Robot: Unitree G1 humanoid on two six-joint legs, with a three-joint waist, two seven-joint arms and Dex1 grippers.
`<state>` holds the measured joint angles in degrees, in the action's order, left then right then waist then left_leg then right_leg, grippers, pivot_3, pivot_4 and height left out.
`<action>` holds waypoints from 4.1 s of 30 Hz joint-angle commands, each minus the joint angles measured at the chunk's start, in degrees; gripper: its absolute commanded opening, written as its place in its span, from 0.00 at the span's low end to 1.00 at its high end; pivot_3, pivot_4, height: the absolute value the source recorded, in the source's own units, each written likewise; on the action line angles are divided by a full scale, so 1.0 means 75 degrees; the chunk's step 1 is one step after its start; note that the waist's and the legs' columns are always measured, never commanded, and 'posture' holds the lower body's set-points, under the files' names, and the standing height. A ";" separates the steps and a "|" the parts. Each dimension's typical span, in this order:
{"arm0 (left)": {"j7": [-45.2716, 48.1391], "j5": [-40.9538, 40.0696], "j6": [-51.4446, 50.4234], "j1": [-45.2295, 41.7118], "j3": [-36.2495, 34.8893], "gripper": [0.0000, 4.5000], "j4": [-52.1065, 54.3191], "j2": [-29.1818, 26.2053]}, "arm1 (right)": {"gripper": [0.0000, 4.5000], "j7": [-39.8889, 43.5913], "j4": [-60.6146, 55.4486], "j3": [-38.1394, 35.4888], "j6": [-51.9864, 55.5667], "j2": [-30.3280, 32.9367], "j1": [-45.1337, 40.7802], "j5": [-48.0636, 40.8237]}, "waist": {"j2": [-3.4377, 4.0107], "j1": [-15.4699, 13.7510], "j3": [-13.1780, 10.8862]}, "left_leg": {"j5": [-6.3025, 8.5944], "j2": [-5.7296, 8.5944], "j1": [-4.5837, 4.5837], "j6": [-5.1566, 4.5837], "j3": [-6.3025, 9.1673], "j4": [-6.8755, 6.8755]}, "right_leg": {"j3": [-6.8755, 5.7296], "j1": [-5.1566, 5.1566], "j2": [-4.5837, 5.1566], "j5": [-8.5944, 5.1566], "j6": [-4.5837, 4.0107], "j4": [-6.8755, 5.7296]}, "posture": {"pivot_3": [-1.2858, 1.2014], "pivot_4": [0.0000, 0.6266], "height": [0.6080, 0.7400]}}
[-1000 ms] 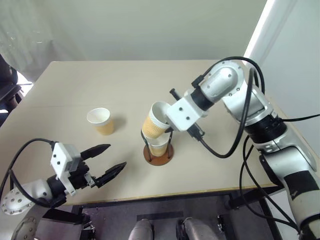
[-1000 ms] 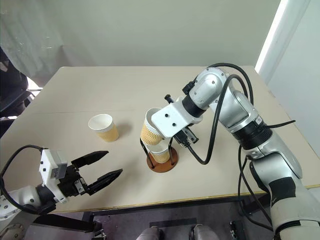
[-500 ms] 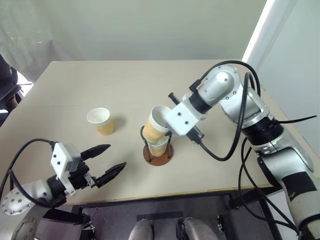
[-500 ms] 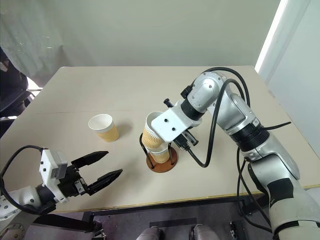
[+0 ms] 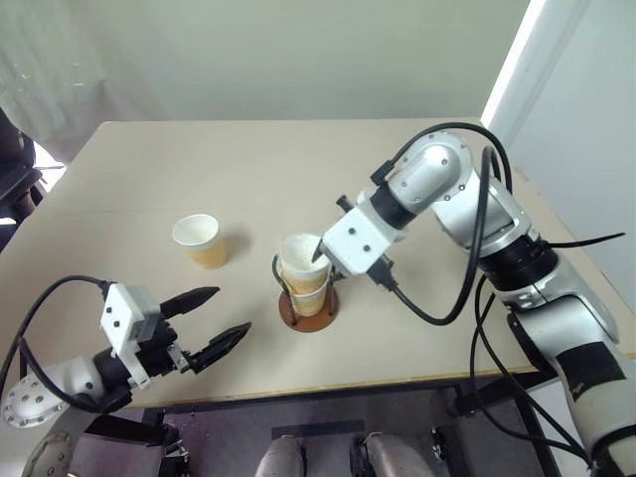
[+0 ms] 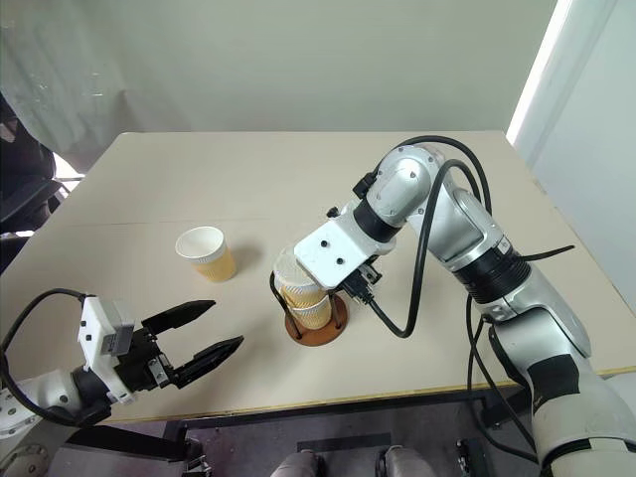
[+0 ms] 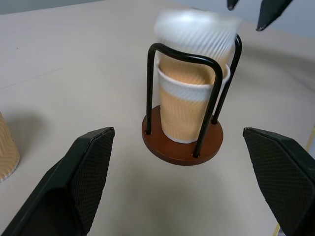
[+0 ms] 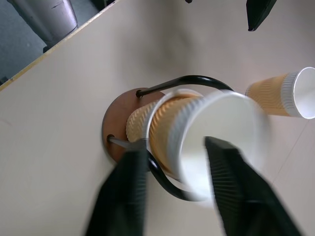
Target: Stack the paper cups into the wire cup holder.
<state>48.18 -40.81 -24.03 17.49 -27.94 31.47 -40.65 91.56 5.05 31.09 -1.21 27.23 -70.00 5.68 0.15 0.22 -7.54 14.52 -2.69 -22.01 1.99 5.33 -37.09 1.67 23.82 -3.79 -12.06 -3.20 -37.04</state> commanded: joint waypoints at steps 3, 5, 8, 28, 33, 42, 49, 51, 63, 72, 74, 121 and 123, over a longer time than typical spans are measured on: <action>-0.0024 -0.0050 0.0050 0.0008 -0.0234 1.00 0.0188 -0.0074 | 0.88 -0.0069 -0.0023 -0.0122 -0.0098 -0.0021 -0.0142 -0.0032 | 0.0000 0.0000 0.0000 | 0.0000 0.0000 0.0000 0.0000 0.0000 0.0000 | 0.0000 0.0000 0.0000 0.0000 0.0000 0.0000 | 0.52 0.24 1.00; -0.0041 -0.0195 -0.0021 -0.0114 -0.0404 1.00 0.0168 -0.0158 | 0.99 -0.0050 0.0096 -0.0241 -0.0071 -0.0037 -0.0280 -0.0142 | 0.0000 0.0000 0.0000 | 0.0000 -0.0001 0.0000 0.0000 0.0000 0.0000 | 0.0000 0.0000 0.0000 0.0000 0.0000 0.0000 | 0.52 0.24 1.00; 0.0027 -0.0418 -0.0132 -0.0328 -0.0790 1.00 0.0058 -0.0416 | 0.99 0.0057 0.0300 -0.0537 0.0101 -0.0027 -0.0525 -0.0497 | 0.0001 -0.0002 0.0000 | 0.0000 0.0000 0.0000 0.0000 0.0000 0.0000 | 0.0000 0.0001 0.0000 0.0000 0.0000 -0.0003 | 0.52 0.24 1.00; 0.4304 0.2330 0.0877 -0.7094 0.3187 1.00 -0.6096 -0.4249 | 0.99 0.0126 0.0970 -0.1416 0.1161 0.1628 -0.0839 -0.3670 | -0.0018 -0.0122 0.0010 | 0.0007 0.0002 -0.0067 0.0018 0.0008 0.0007 | 0.0001 0.0073 0.0001 -0.0005 -0.0023 -0.0024 | 0.52 0.24 1.00; 0.5177 0.3862 0.1893 -0.9299 0.4697 1.00 -0.7983 -0.3365 | 0.99 -0.0414 0.0522 -0.1854 0.2031 0.1485 -0.0285 -0.3697 | -0.0020 -0.0116 0.0011 | 0.0006 0.0003 -0.0129 0.0015 0.0009 0.0001 | 0.0000 0.0121 0.0002 0.0008 -0.0002 -0.0015 | 0.52 0.24 1.00; 0.5909 0.4858 0.3385 -1.0992 0.5674 1.00 -1.0263 -0.2639 | 0.99 -0.2215 0.0148 -0.2287 0.3059 0.1697 0.0698 -0.2845 | -0.0020 -0.0057 0.0011 | -0.0009 0.0002 -0.0173 -0.0006 0.0008 -0.0008 | 0.0006 0.0146 0.0002 0.0014 0.0038 0.0021 | 0.52 0.24 1.00; 0.5909 0.4720 0.3794 -1.1489 0.6372 1.00 -1.1018 -0.2395 | 0.99 -0.2554 -0.0048 -0.2525 0.3281 0.1759 0.0921 -0.2769 | -0.0020 -0.0062 0.0011 | -0.0015 0.0002 -0.0183 -0.0021 0.0007 -0.0011 | 0.0006 0.0147 0.0003 0.0018 0.0068 0.0028 | 0.52 0.24 1.00; 0.5909 0.4782 0.3929 -1.1520 0.6582 1.00 -1.1169 -0.2309 | 0.99 -0.2616 -0.0119 -0.2567 0.3326 0.1767 0.0957 -0.2765 | -0.0020 -0.0062 0.0011 | -0.0017 0.0003 -0.0183 -0.0025 0.0007 -0.0017 | 0.0007 0.0145 0.0003 0.0021 0.0073 0.0026 | 0.52 0.24 1.00; 0.5909 0.4685 0.4035 -1.1449 0.7242 1.00 -1.1366 -0.2367 | 0.99 -0.2453 -0.0818 -0.2914 0.3876 0.1742 0.1065 -0.3327 | -0.0020 -0.0063 0.0011 | -0.0015 0.0005 -0.0212 -0.0047 0.0007 -0.0105 | 0.0006 0.0145 0.0003 0.0046 0.0113 0.0015 | 0.52 0.24 1.00; 0.5909 0.4588 0.3870 -1.1695 0.7385 1.00 -1.1245 -0.2685 | 0.99 -0.2524 -0.0850 -0.2837 0.3936 0.1714 0.1133 -0.3271 | -0.0020 -0.0067 0.0011 | -0.0015 0.0009 -0.0232 -0.0063 0.0007 -0.0145 | 0.0008 0.0145 0.0004 0.0064 0.0137 0.0016 | 0.52 0.24 1.00; 0.5909 0.4612 0.3893 -1.1629 0.7451 1.00 -1.1204 -0.2720 | 0.99 -0.2528 -0.0823 -0.2819 0.3925 0.1693 0.1124 -0.3255 | -0.0020 -0.0066 0.0011 | -0.0015 0.0008 -0.0232 -0.0064 0.0007 -0.0144 | 0.0008 0.0145 0.0004 0.0064 0.0137 0.0016 | 0.52 0.24 1.00; 0.5323 0.6828 0.6170 -1.1404 0.5962 0.01 -1.3140 -0.1262 | 1.00 -0.2224 -0.1284 -0.2649 0.4348 0.1765 0.1260 -0.3264 | -0.0022 -0.0104 0.0012 | -0.0023 0.0019 -0.0246 -0.0076 0.0006 -0.0162 | 0.0010 0.0151 0.0008 0.0080 0.0162 0.0015 | 0.52 0.24 1.00; 0.5675 0.6742 0.6090 -1.1540 0.5862 0.01 -1.3053 -0.1248 | 1.00 -0.2050 -0.1282 -0.2663 0.4302 0.1887 0.1305 -0.3289 | -0.0022 -0.0124 0.0013 | -0.0023 0.0020 -0.0248 -0.0076 0.0007 -0.0162 | 0.0009 0.0152 0.0008 0.0080 0.0161 0.0016 | 0.52 0.24 1.00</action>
<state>88.29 11.11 22.01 -66.58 17.86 -68.40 -48.95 74.93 -3.63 12.04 31.98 40.28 -59.93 -18.36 -0.02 -0.71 -7.44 14.34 -2.53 -23.87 1.42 5.38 -38.31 1.74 24.95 -3.73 -11.46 -1.98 -36.91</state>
